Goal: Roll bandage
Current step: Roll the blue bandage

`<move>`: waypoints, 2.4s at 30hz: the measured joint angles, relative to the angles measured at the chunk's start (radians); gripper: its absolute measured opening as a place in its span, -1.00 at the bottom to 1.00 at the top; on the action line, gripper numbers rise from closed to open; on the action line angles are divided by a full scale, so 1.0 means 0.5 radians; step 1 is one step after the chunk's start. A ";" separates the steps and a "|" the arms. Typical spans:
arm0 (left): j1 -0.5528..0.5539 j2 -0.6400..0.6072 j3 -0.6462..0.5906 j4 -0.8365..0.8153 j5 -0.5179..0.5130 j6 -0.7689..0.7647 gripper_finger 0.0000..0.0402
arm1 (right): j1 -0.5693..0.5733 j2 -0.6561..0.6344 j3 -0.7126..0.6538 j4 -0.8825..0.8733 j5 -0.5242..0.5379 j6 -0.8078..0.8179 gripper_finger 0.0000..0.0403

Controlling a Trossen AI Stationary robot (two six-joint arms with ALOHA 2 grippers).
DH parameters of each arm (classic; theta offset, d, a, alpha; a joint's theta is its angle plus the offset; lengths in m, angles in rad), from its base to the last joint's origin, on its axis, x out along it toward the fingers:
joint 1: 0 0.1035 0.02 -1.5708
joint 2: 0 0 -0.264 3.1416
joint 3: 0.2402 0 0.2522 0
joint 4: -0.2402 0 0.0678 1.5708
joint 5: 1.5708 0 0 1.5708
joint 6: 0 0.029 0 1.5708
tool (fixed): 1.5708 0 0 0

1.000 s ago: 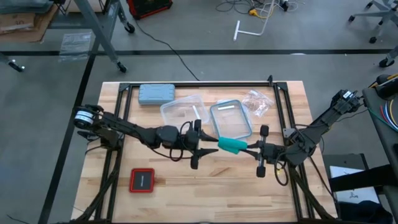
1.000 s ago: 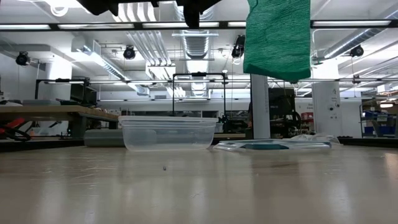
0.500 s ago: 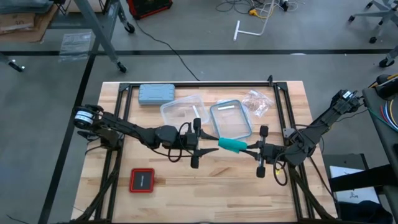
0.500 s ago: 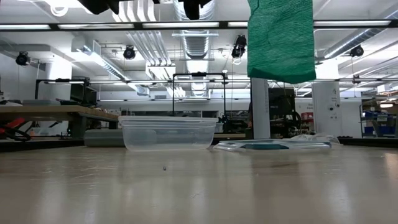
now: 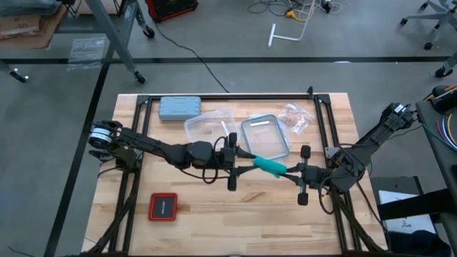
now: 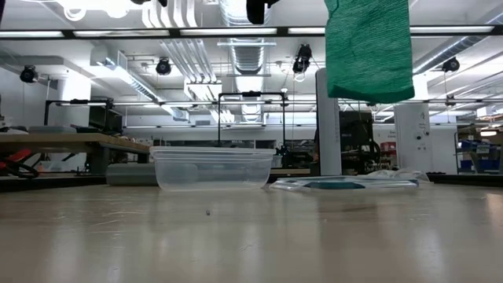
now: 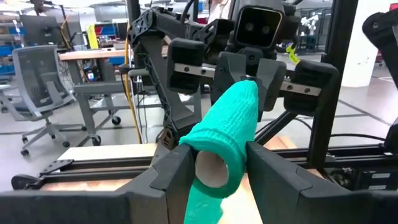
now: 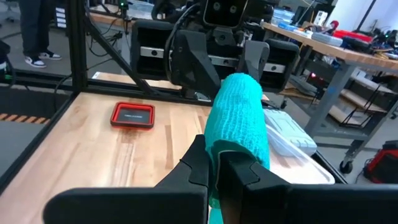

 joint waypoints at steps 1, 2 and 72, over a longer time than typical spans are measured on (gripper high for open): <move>0.000 0.000 0.001 -0.001 0.004 0.001 -0.29 | 0.000 0.000 0.000 0.008 -0.001 0.001 -0.99; 0.000 -0.001 0.001 0.000 0.005 0.006 -0.29 | 0.000 -0.001 0.000 0.012 -0.002 0.002 -0.99; -0.207 -0.014 -0.005 0.082 -0.657 1.221 -0.99 | -0.002 -0.308 0.005 -0.287 -0.523 1.485 -0.17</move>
